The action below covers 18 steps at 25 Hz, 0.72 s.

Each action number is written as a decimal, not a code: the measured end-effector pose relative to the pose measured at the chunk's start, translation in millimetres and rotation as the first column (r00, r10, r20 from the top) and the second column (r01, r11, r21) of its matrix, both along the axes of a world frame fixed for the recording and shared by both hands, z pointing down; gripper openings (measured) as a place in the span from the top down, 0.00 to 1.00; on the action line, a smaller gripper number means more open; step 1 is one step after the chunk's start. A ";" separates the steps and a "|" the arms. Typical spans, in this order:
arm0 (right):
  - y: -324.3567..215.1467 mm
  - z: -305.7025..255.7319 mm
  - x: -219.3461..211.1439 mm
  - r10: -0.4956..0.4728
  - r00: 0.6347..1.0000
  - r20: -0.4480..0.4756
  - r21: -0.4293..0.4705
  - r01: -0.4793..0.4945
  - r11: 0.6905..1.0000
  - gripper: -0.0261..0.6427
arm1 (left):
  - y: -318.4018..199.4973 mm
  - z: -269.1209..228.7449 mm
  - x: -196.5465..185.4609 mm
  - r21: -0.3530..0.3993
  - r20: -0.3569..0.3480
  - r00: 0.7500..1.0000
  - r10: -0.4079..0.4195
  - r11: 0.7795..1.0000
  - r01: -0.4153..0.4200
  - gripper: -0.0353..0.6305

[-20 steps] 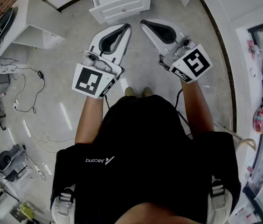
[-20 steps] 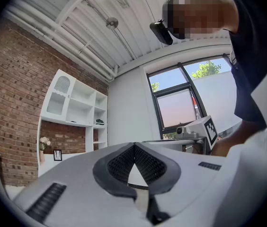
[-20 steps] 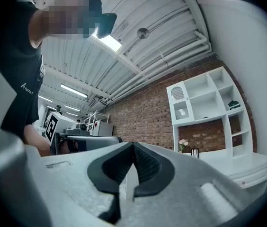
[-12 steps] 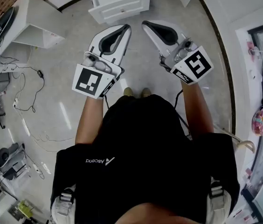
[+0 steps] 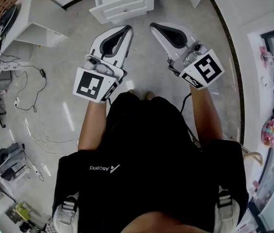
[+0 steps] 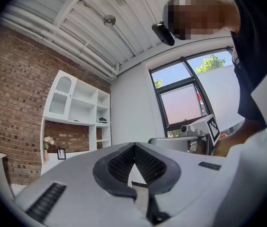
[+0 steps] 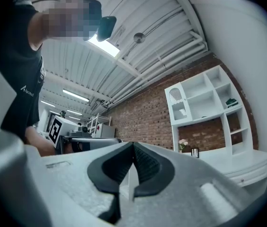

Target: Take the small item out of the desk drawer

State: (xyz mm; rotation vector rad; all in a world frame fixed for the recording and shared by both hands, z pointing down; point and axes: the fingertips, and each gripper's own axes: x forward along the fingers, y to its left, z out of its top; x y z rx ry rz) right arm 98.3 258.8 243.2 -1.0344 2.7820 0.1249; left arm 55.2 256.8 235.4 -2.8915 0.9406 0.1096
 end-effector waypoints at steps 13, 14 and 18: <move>-30.8 6.1 22.3 0.002 1.000 -0.002 0.003 -0.002 1.000 0.96 | -36.5 6.6 13.0 0.004 0.006 1.000 -0.018 1.000 0.018 0.95; -36.4 7.3 21.7 0.004 1.000 -0.004 0.002 -0.004 1.000 0.96 | -42.9 7.7 11.9 0.004 0.004 1.000 -0.018 1.000 0.018 0.95; -69.0 13.7 18.8 0.012 1.000 -0.017 -0.008 -0.012 1.000 0.96 | -75.6 14.4 7.3 0.004 0.002 1.000 -0.015 1.000 0.015 0.95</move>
